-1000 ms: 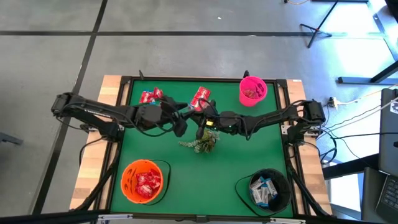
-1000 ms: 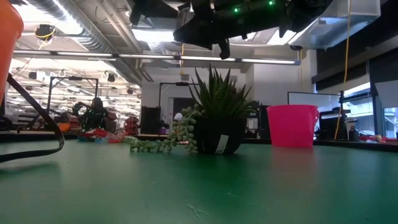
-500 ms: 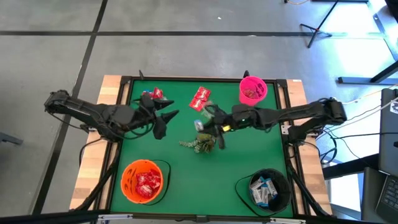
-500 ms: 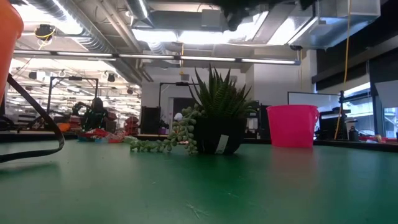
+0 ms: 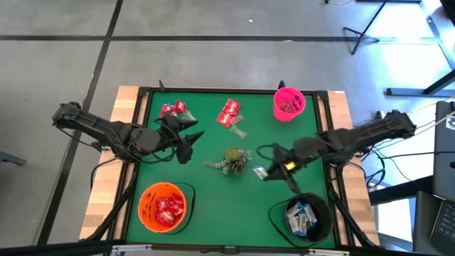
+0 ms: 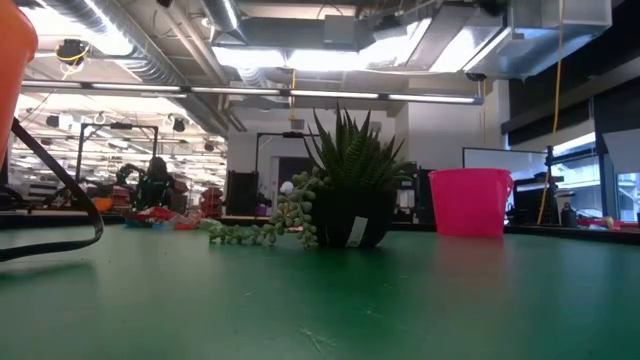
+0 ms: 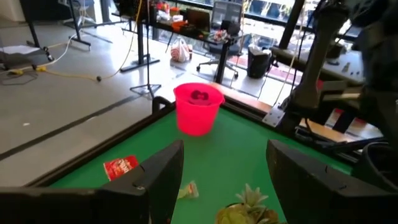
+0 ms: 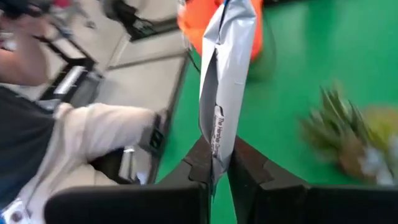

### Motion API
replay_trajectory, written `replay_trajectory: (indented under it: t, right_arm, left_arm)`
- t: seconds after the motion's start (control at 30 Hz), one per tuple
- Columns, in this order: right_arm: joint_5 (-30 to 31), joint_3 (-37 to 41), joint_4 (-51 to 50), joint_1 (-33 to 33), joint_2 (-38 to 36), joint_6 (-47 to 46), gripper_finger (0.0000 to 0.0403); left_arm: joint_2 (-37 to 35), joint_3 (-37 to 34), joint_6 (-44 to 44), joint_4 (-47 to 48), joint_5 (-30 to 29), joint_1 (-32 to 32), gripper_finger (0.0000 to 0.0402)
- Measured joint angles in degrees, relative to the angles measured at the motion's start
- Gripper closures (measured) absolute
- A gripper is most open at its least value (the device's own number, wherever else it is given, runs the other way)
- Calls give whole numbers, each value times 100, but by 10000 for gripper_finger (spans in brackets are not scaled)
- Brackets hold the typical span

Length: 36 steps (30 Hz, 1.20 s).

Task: Sort candy
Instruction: Put the white chocolate into the black bucket, then put the orange gummy into the pink bucket

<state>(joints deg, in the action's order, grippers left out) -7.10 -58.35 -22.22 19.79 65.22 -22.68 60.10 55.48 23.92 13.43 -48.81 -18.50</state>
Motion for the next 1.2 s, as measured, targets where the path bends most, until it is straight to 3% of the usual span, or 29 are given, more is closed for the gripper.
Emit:
replay_trajectory:
  t: [0.17,0.4,0.6,0.83,1.07,1.2]
  right_arm:
    - [1083,0,-1209,1194,-407,-1588,374]
    - [1376,2,-2033,2717,-215,-3590,374]
    - [1028,2,-2284,3592,215,-4816,363]
    - [971,4,-2346,3884,564,-5748,281]
    - [499,3,-2071,3672,574,-5809,213]
    - [-676,-332,-2189,3264,543,-6106,210]
  left_arm:
    - [32,0,109,129,6,2,184]
    - [32,0,125,217,24,2,184]
    - [56,0,123,251,24,-80,184]
    - [270,0,149,283,42,-198,184]
    - [527,0,156,276,204,-196,184]
    - [549,0,146,278,205,-196,184]
